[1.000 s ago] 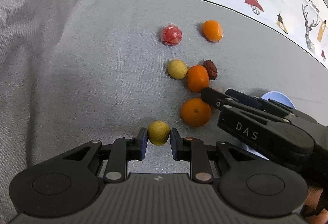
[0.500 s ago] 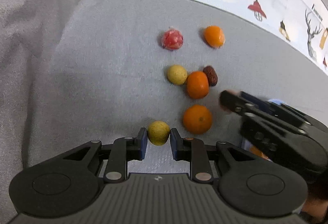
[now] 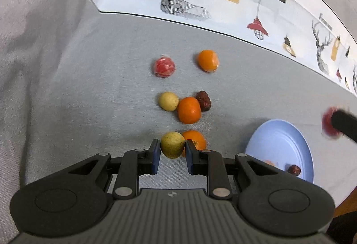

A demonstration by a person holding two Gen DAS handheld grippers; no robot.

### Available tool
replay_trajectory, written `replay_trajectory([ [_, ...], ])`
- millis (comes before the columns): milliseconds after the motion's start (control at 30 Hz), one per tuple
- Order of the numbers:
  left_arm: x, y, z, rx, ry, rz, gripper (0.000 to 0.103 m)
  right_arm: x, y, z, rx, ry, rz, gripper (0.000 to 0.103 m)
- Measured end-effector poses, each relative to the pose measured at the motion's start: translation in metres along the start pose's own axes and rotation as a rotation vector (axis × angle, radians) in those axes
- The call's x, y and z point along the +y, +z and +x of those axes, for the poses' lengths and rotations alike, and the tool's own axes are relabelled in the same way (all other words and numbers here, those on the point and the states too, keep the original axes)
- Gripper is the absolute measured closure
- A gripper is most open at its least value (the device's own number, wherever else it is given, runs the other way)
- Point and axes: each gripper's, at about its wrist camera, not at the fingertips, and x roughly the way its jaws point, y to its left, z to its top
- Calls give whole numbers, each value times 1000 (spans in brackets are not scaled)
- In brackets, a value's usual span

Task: Organize fruits
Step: 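Grasp a wrapped red fruit with the right tool and lift it over the plate, then carry the yellow fruit over the plate with the left tool while the right tool holds the red fruit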

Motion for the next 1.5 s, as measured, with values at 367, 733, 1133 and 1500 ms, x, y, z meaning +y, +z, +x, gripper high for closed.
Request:
replay_trajectory([
  [367, -26, -4, -2, -63, -13, 122, 77, -58, -45, 9, 89, -61, 190, 73],
  [733, -93, -23, -12, -119, -342, 372, 77, -78, -52, 15, 97, -129, 172, 73],
  [1133, -143, -64, 4, -88, -382, 622, 77, -79, -49, 16, 81, -138, 177, 73],
  [1500, -140, -59, 4, -92, -376, 611, 77, -77, -50, 17, 86, -136, 171, 73],
])
